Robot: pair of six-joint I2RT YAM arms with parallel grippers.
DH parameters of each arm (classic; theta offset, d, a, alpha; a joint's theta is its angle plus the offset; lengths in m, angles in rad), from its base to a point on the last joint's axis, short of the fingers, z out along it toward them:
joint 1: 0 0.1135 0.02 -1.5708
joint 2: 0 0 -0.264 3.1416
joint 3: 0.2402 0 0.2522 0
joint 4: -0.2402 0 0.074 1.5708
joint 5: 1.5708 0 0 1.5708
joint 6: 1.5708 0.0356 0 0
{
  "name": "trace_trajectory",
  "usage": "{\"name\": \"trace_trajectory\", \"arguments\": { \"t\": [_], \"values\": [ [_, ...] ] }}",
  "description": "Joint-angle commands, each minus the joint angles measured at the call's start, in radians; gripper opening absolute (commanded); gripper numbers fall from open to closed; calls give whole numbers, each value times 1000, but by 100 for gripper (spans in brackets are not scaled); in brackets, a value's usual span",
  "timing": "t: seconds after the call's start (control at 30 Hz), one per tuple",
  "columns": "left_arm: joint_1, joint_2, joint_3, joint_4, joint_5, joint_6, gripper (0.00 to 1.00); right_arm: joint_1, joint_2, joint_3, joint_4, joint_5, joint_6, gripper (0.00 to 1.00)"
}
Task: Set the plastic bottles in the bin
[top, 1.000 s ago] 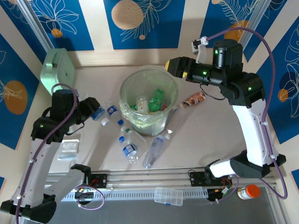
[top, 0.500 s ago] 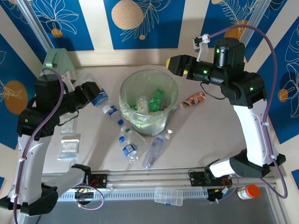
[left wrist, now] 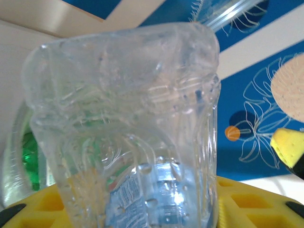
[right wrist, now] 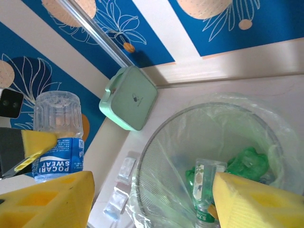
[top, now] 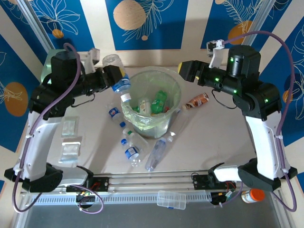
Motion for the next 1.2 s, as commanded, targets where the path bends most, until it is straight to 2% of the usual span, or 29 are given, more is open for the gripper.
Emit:
{"name": "trace_trajectory", "arguments": {
  "t": [0.0, 0.3, 0.43, 0.57, 0.8, 0.93, 1.03, 1.17],
  "values": [
    [-50, 39, 51, 30, -13, 39, 34, -22, -37, -22, -26, 37, -15, 68],
    [-133, 218, 81, 49, -32, 90, 35, -87, -153, -141, -18, 46, -9, 68],
    [-158, 338, 140, 7, -83, 137, 35, -107, -182, -182, -14, 33, -11, 68],
    [-179, 435, 157, -34, -139, 161, 37, -112, -199, -200, -11, 31, -17, 68],
    [-219, 565, 132, -59, -170, 187, 38, -111, -225, -244, -1, 19, -6, 68],
    [-221, 596, 127, -65, -182, 184, 51, -109, -206, -228, -11, 14, -1, 68],
    [-222, 588, 113, -57, -164, 163, 68, -98, -179, -200, -13, 7, 5, 68],
    [-223, 541, 88, -48, -160, 147, 85, -91, -149, -161, -20, 5, 9, 68]
  ]
}}
